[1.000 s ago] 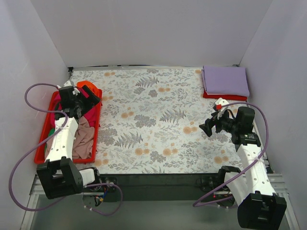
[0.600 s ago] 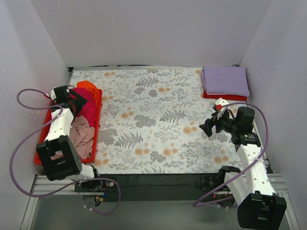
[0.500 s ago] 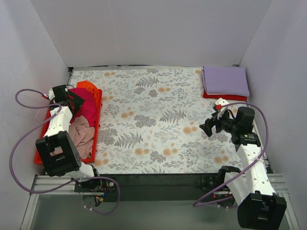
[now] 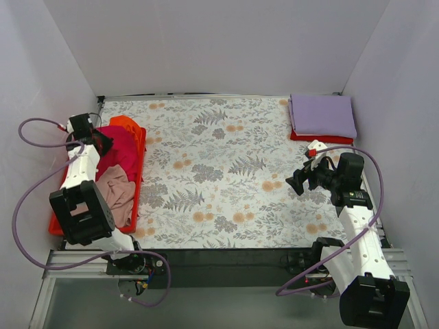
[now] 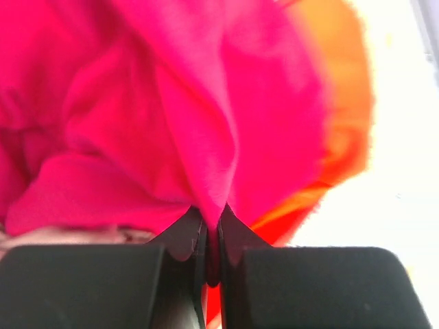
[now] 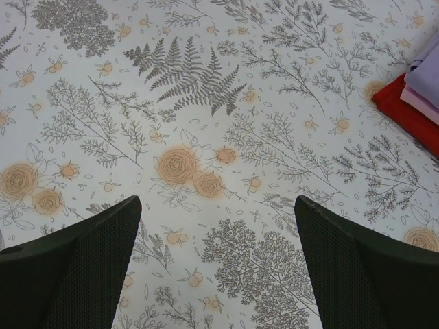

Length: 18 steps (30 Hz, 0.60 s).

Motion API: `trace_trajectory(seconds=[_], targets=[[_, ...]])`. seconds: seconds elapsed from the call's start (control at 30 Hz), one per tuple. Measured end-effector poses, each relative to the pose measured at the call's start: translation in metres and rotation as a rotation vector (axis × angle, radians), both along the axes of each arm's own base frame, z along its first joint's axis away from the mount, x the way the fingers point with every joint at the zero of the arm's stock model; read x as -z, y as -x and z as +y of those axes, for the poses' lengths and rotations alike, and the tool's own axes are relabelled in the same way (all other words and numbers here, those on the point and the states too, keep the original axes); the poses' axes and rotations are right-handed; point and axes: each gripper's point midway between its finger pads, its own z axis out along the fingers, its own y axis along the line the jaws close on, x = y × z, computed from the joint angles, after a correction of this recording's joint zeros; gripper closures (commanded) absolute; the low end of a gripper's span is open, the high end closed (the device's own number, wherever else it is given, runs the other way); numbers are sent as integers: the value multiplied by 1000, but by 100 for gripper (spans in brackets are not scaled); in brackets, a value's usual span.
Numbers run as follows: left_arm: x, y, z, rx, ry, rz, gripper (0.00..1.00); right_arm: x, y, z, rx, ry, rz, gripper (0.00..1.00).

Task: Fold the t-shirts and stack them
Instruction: Grab the tshirt from the pile

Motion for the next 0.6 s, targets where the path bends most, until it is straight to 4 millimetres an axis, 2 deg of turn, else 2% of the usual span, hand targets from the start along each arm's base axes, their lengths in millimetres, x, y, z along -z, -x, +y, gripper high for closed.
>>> trace_trajectory(seconds=[0.1,0.3,0.47,0.6], targets=[[-37,-9,-5,49,-8,-90,100,1,0,0,1,0,4,2],[-145,-28,-21,157,-32,-346,100,2,-1,-1,3,1,6,2],[-226,-29,-37,223,-40,-535,100,4,-1,0,3,0,16,2],[-278,-28,-56,285,-5,-665,100,5,-1,-1,3,-1,23,2]])
